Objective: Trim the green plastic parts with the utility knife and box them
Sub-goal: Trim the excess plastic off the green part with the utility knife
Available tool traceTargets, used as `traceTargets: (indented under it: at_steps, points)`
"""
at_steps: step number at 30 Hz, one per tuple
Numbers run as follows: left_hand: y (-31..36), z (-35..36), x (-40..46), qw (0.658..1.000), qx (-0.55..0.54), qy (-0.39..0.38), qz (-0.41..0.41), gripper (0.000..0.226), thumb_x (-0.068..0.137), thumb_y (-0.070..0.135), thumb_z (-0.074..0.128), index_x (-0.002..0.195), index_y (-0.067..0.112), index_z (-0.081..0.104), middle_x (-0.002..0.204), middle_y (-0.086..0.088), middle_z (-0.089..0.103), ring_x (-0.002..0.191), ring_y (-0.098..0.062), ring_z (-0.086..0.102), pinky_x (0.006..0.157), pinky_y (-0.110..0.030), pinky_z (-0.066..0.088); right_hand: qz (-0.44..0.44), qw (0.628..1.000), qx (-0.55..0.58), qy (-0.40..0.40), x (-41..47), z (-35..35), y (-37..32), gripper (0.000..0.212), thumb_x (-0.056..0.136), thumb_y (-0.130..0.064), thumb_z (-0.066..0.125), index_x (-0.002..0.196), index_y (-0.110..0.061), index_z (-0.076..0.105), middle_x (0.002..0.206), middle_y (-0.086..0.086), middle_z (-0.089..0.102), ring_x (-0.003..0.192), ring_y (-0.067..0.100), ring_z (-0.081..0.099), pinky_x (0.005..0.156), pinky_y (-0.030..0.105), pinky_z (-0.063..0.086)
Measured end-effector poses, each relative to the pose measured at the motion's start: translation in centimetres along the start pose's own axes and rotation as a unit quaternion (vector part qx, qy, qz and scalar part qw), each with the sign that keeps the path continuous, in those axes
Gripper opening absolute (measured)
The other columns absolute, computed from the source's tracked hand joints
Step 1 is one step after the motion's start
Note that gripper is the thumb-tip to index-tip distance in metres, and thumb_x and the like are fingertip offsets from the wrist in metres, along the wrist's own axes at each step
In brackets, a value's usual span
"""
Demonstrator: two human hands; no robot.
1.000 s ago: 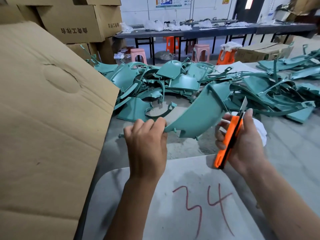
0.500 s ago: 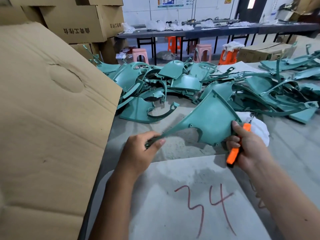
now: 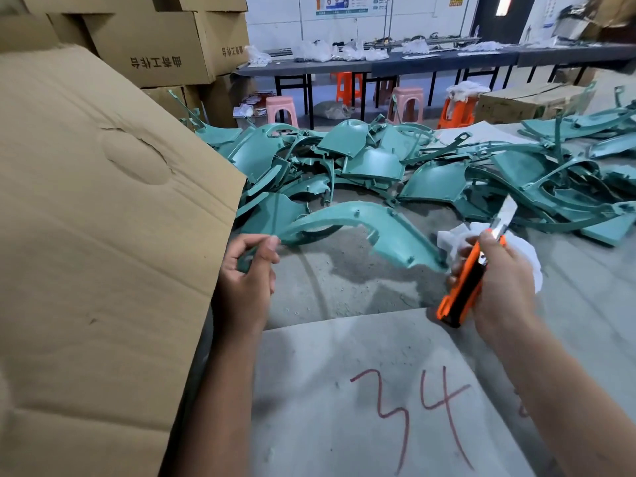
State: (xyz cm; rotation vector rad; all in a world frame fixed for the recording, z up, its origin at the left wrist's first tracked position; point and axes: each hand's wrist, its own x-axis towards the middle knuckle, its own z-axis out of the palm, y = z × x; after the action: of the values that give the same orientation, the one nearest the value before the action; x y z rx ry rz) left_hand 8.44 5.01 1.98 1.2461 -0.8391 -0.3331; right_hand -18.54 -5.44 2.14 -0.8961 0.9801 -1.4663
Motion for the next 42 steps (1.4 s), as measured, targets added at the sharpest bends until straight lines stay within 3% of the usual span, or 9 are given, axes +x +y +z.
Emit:
traceTargets:
  at_steps: [3, 6, 11, 14, 20, 26, 35, 39, 42]
  points:
    - [0.8, 1.2, -0.9, 0.998, 0.008, 0.004, 0.062, 0.019, 0.096, 0.021, 0.070, 0.084, 0.037, 0.072, 0.072, 0.005, 0.070, 0.048, -0.008, 0.053, 0.045, -0.020, 0.041, -0.214, 0.944, -0.250, -0.035, -1.3, 0.5, 0.2, 0.016, 0.108, -0.026, 0.049, 0.095, -0.020, 0.056, 0.074, 0.005, 0.060, 0.064, 0.024, 0.059, 0.064, 0.042, 0.051]
    - [1.4, 2.3, -1.9, 0.981, 0.074, -0.018, 0.180, 0.006, 0.095, 0.016, 0.072, 0.095, 0.019, 0.078, 0.077, 0.004, 0.072, 0.055, -0.013, 0.065, 0.050, -0.030, 0.053, -0.381, 0.839, -0.357, -0.152, -3.2, 1.5, 0.0, 0.026, 0.109, -0.031, 0.042, 0.087, -0.021, 0.050, 0.068, -0.006, 0.054, 0.060, 0.011, 0.051, 0.058, 0.024, 0.040]
    - [2.3, 2.9, -2.7, 0.928, 0.208, -0.024, 0.309, 0.006, 0.091, 0.006, 0.076, 0.096, 0.004, 0.079, 0.085, -0.002, 0.075, 0.077, -0.009, 0.068, 0.074, -0.017, 0.052, -0.409, 0.749, -0.460, -0.247, -5.3, 3.3, 0.8, 0.033, 0.109, -0.041, 0.039, 0.084, -0.021, 0.045, 0.058, -0.009, 0.042, 0.050, 0.015, 0.044, 0.051, 0.028, 0.036]
    - [2.4, 2.7, -2.8, 0.914, 0.240, -0.022, 0.326, 0.008, 0.089, 0.002, 0.076, 0.096, 0.001, 0.080, 0.087, -0.005, 0.076, 0.079, -0.010, 0.068, 0.079, -0.010, 0.048, -0.387, 0.753, -0.486, -0.217, -4.8, 3.0, 0.8, 0.037, 0.110, -0.040, 0.040, 0.083, -0.016, 0.048, 0.056, -0.006, 0.046, 0.049, 0.020, 0.045, 0.050, 0.043, 0.038]
    - [3.0, 2.7, -2.9, 0.907, 0.247, -0.024, 0.339, 0.010, 0.087, -0.004, 0.076, 0.095, 0.000, 0.079, 0.090, -0.005, 0.077, 0.082, -0.015, 0.071, 0.080, -0.020, 0.055, -0.317, 0.767, -0.557, -0.032, -1.9, 0.4, -0.6, 0.036, 0.105, -0.035, 0.051, 0.074, -0.016, 0.049, 0.052, -0.004, 0.044, 0.049, 0.019, 0.041, 0.047, 0.033, 0.022]
    - [2.6, 2.0, -2.4, 0.904, 0.264, -0.011, 0.337, 0.021, 0.081, -0.017, 0.071, 0.088, 0.001, 0.079, 0.086, -0.005, 0.076, 0.081, -0.018, 0.071, 0.076, -0.022, 0.055, -0.410, 0.741, -0.506, -0.161, -3.3, 1.6, -0.6, 0.033, 0.106, -0.034, 0.049, 0.078, -0.018, 0.046, 0.054, -0.010, 0.039, 0.045, 0.018, 0.040, 0.044, 0.036, 0.033]
    - [0.2, 0.3, -1.0, 0.906, 0.344, -0.063, 0.240, 0.027, 0.071, -0.015, 0.075, 0.080, 0.010, 0.078, 0.088, -0.001, 0.076, 0.085, -0.025, 0.067, 0.075, -0.036, 0.055, -0.270, 0.781, -0.562, -0.007, -0.1, -1.2, -0.1, 0.034, 0.103, -0.036, 0.053, 0.075, -0.017, 0.050, 0.059, 0.004, 0.052, 0.059, 0.032, 0.049, 0.053, 0.038, 0.034]
    - [-0.6, -0.4, -1.0, 0.883, 0.447, -0.102, 0.102, 0.048, 0.069, -0.013, 0.064, 0.100, 0.021, 0.077, 0.118, -0.001, 0.069, 0.115, -0.024, 0.050, 0.094, -0.029, 0.040, -0.327, 0.797, -0.498, -0.099, -0.9, 0.1, 0.6, 0.033, 0.106, -0.033, 0.053, 0.075, -0.023, 0.045, 0.053, -0.007, 0.046, 0.047, 0.016, 0.044, 0.047, 0.034, 0.030]
    - [-0.4, 1.2, -1.9, 0.878, 0.416, -0.206, 0.113, 0.065, 0.072, 0.004, 0.071, 0.132, 0.028, 0.064, 0.138, 0.002, 0.058, 0.136, -0.019, 0.041, 0.121, -0.041, 0.027, -0.332, 0.774, -0.515, -0.160, -1.4, 0.8, 1.3, 0.031, 0.106, -0.035, 0.051, 0.080, -0.019, 0.052, 0.057, -0.005, 0.051, 0.049, 0.017, 0.048, 0.049, 0.038, 0.042]
